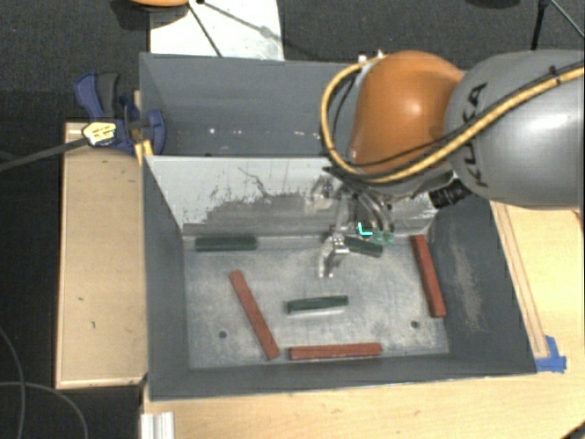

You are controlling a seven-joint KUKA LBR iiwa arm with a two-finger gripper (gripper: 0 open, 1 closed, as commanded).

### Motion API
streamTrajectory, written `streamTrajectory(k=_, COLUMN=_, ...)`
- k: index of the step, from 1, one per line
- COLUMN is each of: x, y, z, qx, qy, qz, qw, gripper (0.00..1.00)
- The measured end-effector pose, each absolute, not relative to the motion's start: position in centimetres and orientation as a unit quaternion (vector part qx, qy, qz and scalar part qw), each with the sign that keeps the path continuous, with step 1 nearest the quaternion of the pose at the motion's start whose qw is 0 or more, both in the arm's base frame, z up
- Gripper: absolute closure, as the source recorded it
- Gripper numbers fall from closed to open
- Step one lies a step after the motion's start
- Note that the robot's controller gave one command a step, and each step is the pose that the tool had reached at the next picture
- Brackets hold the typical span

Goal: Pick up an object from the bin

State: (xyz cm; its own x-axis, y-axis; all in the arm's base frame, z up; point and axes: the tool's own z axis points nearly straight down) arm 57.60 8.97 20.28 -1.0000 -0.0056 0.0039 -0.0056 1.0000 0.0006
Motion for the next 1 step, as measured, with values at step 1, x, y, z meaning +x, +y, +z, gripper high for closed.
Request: streamTrajectory(k=1, x=57.76, y=8.92, z=20.62, qx=0.002, qy=-1.0, qz=-0.001, qw=-0.001, gripper=0.0)
